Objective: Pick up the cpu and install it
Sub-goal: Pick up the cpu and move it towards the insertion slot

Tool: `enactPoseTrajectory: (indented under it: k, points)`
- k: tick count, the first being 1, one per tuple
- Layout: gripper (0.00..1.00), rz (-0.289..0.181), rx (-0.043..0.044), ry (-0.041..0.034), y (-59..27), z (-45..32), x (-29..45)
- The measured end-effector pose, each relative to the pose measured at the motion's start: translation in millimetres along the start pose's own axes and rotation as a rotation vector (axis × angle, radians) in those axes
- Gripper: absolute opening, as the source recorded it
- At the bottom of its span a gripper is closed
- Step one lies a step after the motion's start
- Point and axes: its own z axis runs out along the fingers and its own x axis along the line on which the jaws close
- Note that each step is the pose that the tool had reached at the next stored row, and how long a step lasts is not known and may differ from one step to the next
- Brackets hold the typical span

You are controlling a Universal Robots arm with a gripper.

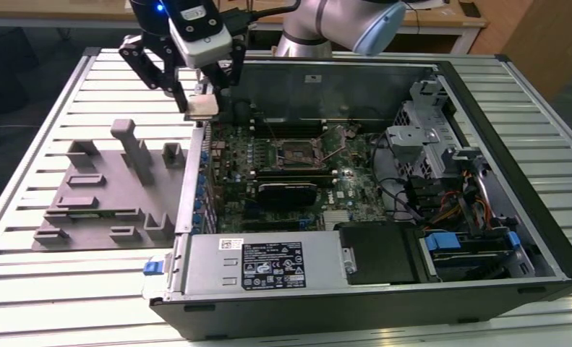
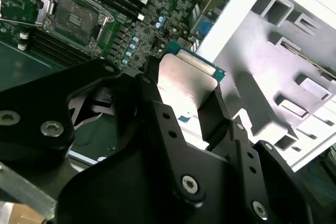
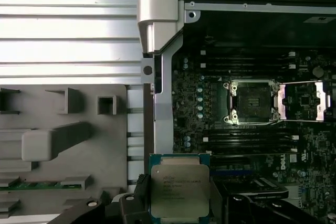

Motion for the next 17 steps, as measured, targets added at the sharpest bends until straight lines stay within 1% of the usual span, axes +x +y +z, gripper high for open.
enactPoseTrajectory:
  k: [17]
  points:
    - [0.54, 0.000, 0.0000, 0.0000, 1.1, 2.3, -30.7]
